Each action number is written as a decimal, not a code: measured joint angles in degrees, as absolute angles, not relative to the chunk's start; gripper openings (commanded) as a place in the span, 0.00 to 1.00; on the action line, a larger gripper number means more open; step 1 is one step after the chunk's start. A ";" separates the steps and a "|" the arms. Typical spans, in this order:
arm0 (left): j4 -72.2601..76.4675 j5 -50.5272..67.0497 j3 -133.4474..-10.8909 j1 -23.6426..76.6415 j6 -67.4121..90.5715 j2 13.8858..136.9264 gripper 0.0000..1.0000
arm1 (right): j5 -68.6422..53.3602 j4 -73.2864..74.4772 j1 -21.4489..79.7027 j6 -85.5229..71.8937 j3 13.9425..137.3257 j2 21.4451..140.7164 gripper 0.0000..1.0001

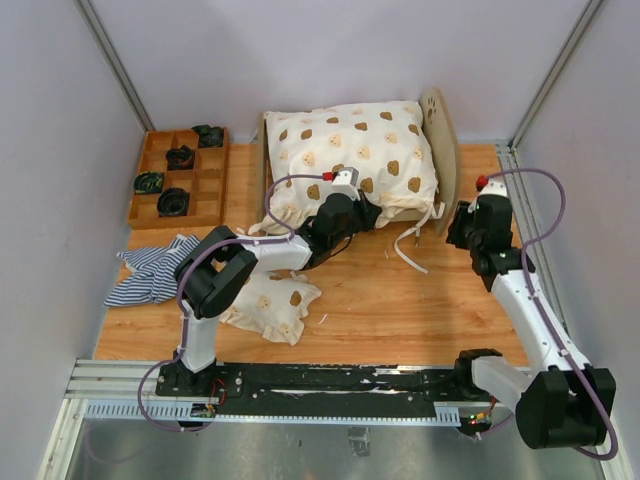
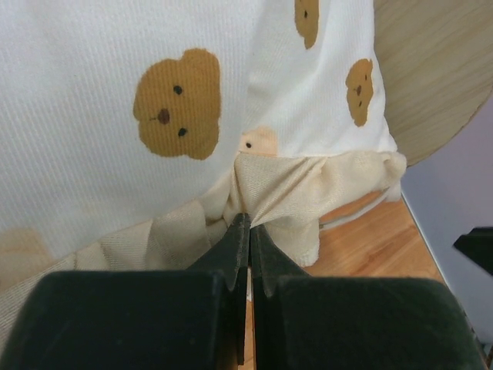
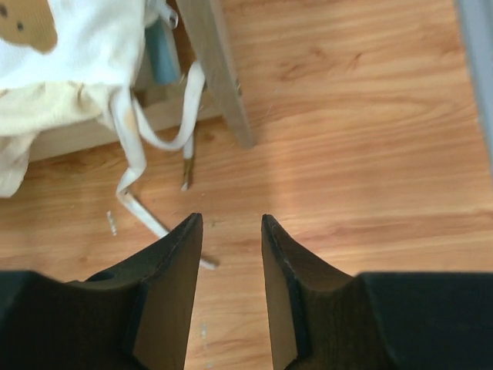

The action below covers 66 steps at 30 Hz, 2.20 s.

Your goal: Set up the pet bed

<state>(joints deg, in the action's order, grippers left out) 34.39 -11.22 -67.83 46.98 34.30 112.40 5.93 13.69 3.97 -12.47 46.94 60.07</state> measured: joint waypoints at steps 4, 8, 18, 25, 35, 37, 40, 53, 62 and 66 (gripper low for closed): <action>34.41 -11.07 -67.94 46.98 34.35 112.49 0.00 | 2.11 7.53 4.14 -18.79 37.36 58.22 0.36; 34.41 -10.83 -67.94 46.98 34.68 112.51 0.00 | -0.75 -2.70 4.62 -24.38 28.25 60.34 0.39; 34.41 -10.68 -67.94 46.98 35.00 112.51 0.00 | -2.37 -28.21 5.63 -31.68 23.70 77.60 0.40; 34.41 -10.63 -67.92 46.98 35.18 112.51 0.00 | -2.09 -36.42 6.96 -32.38 24.23 85.91 0.37; 34.41 -10.59 -67.92 46.98 35.42 112.49 0.01 | 0.69 -37.10 8.43 -32.34 27.81 91.05 0.09; 34.44 -10.61 -67.92 46.98 35.46 112.49 0.04 | 1.06 -36.75 8.43 -32.03 27.83 91.09 0.00; 34.65 -10.70 -67.53 46.98 36.03 112.33 0.18 | 1.37 -35.57 8.45 -31.62 27.83 90.65 0.00; 34.13 -10.41 -60.31 47.24 34.89 103.07 0.52 | -0.30 -12.40 8.49 -27.59 25.45 66.98 0.00; 37.71 -2.33 -52.93 51.64 30.41 98.67 0.53 | -9.61 -2.94 8.88 -27.44 25.50 58.17 0.00; 38.17 2.24 -51.35 52.88 30.11 98.85 0.55 | -16.27 -2.00 9.13 -27.49 25.50 55.75 0.00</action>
